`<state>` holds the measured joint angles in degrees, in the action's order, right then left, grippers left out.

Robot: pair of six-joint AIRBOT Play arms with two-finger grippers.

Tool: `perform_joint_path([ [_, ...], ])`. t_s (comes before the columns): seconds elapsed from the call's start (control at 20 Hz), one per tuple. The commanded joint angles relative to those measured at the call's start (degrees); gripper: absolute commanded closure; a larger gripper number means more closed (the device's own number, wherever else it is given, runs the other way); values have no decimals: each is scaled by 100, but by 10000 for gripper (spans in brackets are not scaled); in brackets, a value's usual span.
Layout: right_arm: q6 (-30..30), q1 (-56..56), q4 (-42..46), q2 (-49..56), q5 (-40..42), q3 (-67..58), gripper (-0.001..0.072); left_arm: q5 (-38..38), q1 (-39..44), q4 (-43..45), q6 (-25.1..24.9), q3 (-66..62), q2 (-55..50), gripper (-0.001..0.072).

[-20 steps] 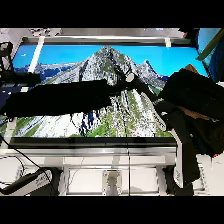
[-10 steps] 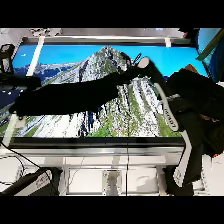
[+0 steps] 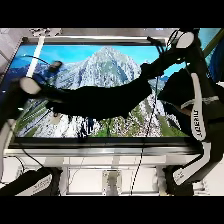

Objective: Fold the clothes and pants, and hang the long-sleeved shirts on hangers.

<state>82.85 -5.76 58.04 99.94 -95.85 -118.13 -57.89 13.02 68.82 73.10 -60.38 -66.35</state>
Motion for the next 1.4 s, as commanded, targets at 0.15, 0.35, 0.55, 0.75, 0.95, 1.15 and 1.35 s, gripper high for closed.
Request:
perform_joint_path([
  [0.15,0,-584,-59,-136,1554,297,708,1718,1720,-74,717,575,-1180,690],
  [0.35,131,-1460,24,267,2120,356,708,1753,1145,72,750,570,-874,691],
  [0.55,361,-2533,-15,831,3886,356,709,1329,-334,752,750,570,155,691],
  [0.75,372,-3497,-396,1381,6216,345,709,929,-1923,1049,748,570,1196,691],
  [0.95,372,-4105,-962,1958,7919,345,707,675,-2813,1051,675,570,1711,691],
  [1.15,365,-4138,-1270,1969,7377,258,38,577,-2990,1075,483,573,1735,691],
  [1.35,369,-3281,-216,1565,5259,214,48,575,-2990,1139,485,573,1735,690],
])
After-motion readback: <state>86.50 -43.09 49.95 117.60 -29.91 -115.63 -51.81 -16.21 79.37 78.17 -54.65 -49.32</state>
